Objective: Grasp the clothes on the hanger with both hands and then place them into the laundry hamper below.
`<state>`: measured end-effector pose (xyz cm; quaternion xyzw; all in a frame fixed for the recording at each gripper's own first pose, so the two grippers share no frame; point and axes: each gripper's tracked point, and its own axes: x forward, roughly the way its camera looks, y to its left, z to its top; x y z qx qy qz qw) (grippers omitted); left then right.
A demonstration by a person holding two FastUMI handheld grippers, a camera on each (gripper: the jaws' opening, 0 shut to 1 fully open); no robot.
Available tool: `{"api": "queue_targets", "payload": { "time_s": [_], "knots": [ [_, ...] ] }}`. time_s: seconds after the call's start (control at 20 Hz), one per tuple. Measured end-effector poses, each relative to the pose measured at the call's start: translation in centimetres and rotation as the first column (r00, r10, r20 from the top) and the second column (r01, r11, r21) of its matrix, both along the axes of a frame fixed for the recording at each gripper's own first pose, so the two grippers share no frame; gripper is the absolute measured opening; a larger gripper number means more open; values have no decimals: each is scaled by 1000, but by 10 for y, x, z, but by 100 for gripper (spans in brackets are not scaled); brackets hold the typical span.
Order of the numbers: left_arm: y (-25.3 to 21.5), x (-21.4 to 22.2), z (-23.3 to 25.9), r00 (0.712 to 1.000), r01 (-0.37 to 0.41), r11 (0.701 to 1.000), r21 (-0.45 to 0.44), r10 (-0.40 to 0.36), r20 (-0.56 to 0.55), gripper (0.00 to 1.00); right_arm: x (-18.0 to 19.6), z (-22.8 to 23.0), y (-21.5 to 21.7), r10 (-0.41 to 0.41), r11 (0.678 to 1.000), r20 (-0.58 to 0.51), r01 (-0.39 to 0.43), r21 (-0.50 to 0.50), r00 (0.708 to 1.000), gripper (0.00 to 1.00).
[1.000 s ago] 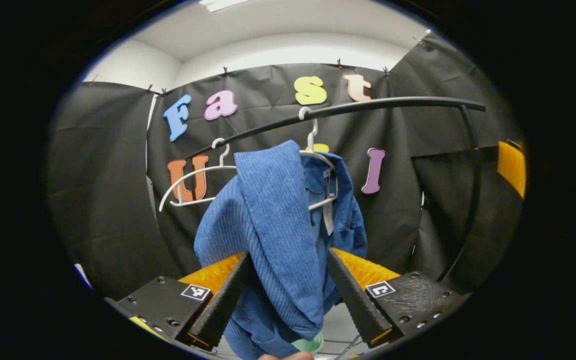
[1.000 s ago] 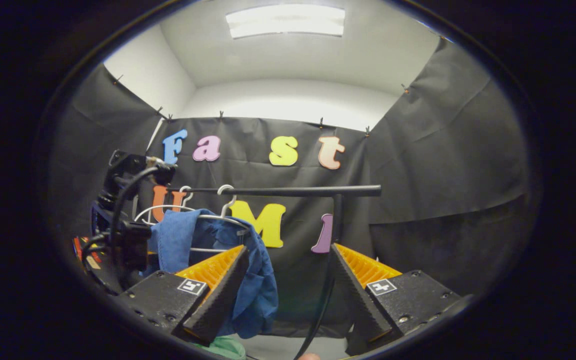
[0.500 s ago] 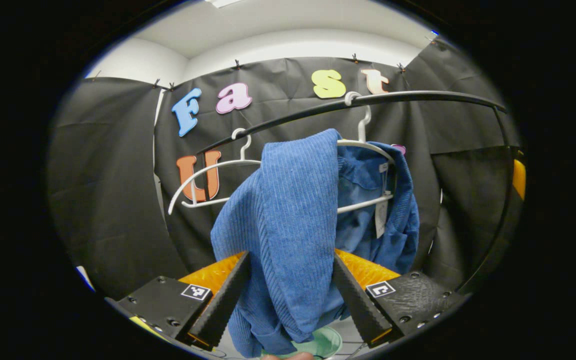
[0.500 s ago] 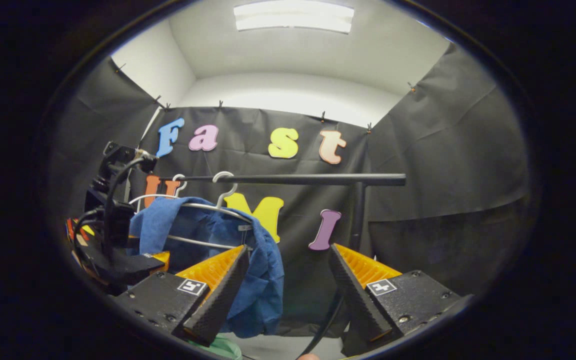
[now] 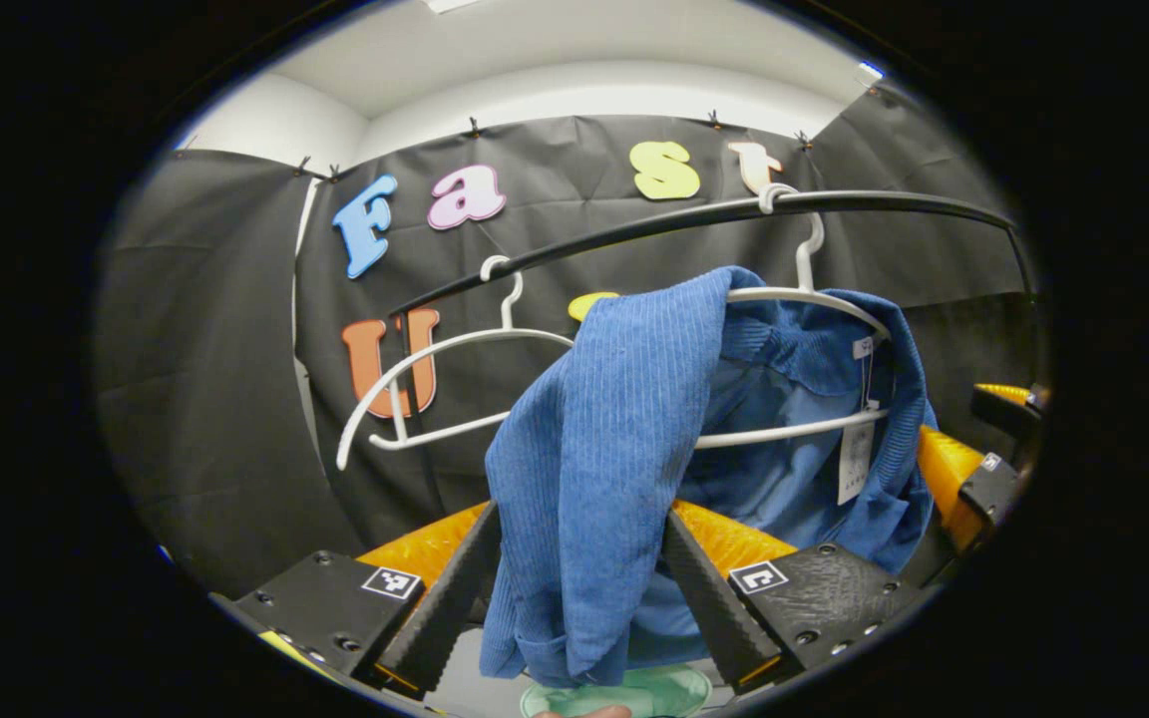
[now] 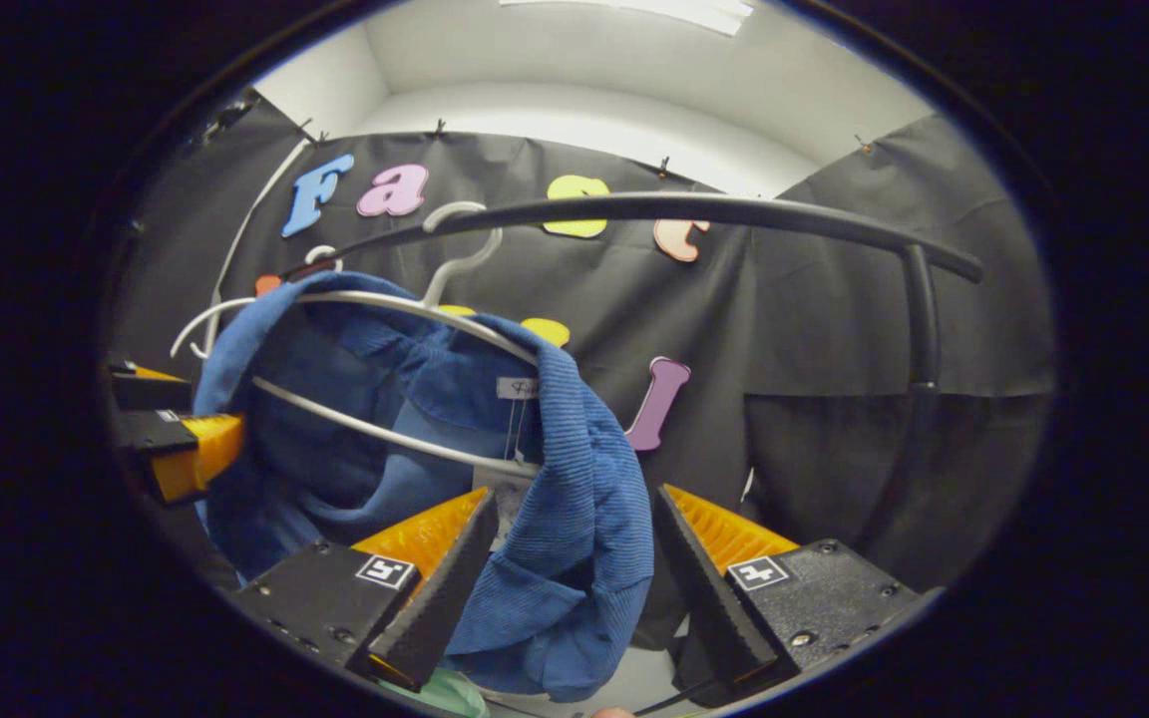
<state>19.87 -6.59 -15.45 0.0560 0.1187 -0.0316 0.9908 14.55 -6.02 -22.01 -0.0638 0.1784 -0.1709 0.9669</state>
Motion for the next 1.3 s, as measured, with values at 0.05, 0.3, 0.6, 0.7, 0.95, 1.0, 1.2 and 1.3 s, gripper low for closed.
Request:
{"api": "queue_targets", "payload": {
  "time_s": [0.05,0.3,0.6,0.7,0.95,1.0,1.2,1.3],
  "knots": [
    [-1,5,0,1000,8,1000,3,-8,-1,96,7,-3,-2,-26,1000,-3,26,-7,1000,99],
    [-16,19,-6,999,39,999,17,-39,-4,83,38,-12,-19,-119,992,3,119,-38,993,100],
    [3,26,-5,1000,15,1000,-12,-15,-25,40,51,-22,-41,-136,991,-13,136,-5,991,66],
    [3,27,-1,999,41,998,-45,-43,-34,18,46,-18,-45,-119,993,-15,119,14,993,40],
    [14,24,21,996,87,995,-39,-86,3,10,37,-8,-49,-63,997,-58,65,39,996,13],
    [18,23,27,996,93,995,-37,-93,5,5,34,-4,-51,-58,997,-67,61,43,996,13],
    [38,21,55,995,97,994,-59,-96,30,5,18,11,-53,-36,996,-106,44,80,994,10],
    [47,25,71,994,98,993,-71,-95,45,2,11,24,-57,-30,998,-106,36,59,994,10]
  ]
}}
